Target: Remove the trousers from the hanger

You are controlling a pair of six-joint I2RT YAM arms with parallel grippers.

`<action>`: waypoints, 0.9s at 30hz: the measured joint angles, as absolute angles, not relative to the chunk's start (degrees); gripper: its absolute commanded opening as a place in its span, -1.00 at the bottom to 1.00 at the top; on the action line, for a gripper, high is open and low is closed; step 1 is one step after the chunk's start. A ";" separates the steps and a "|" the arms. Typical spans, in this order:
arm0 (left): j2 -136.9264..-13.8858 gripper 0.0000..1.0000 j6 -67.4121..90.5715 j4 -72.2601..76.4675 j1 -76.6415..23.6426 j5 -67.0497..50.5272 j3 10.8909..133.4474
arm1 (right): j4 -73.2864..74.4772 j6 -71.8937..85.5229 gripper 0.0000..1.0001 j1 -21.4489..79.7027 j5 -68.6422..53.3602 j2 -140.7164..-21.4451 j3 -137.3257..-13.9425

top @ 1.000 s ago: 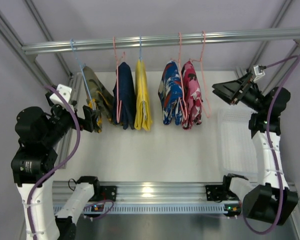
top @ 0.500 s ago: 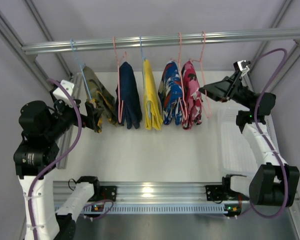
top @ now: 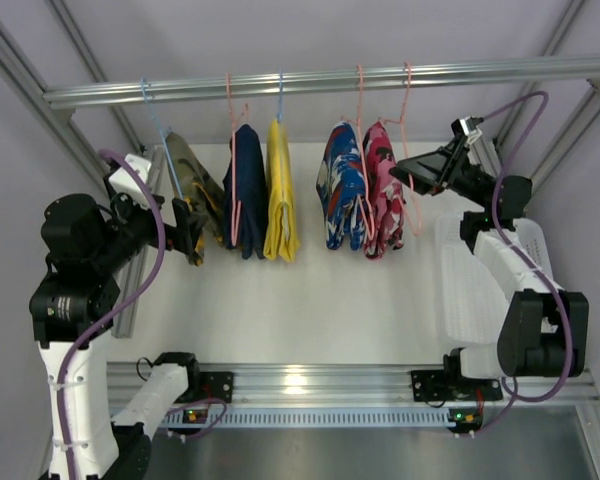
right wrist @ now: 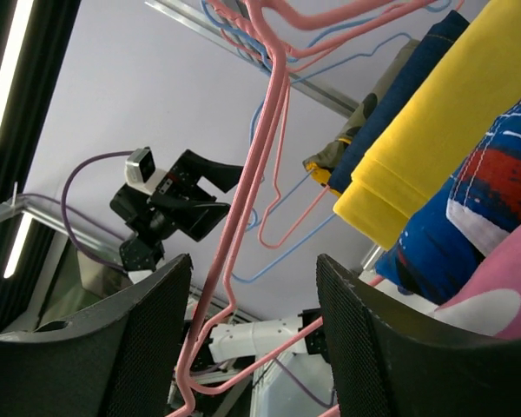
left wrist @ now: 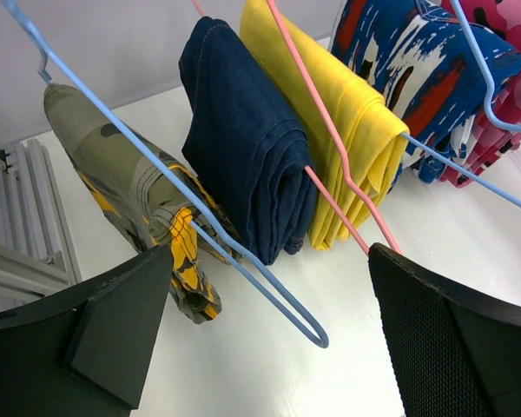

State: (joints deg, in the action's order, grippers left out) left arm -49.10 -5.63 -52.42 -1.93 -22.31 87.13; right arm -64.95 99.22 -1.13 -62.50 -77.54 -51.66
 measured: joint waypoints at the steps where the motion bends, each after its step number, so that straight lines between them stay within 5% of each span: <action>1: -49.32 0.98 -5.63 -52.40 -1.93 -22.37 87.31 | -65.78 99.96 0.10 -1.13 -62.35 -78.32 -52.05; 14: -51.40 0.98 -4.32 -51.05 -1.93 -23.16 87.96 | -70.74 107.48 -0.31 2.15 -61.76 -80.14 -56.71; 21: -52.31 0.96 -3.75 -49.76 -1.91 -23.14 87.99 | -70.08 109.78 -0.99 2.24 -62.72 -80.71 -56.71; 27: -52.49 0.96 -2.57 -48.75 -1.93 -23.16 88.14 | -69.82 108.81 -1.00 2.17 -63.29 -80.73 -56.82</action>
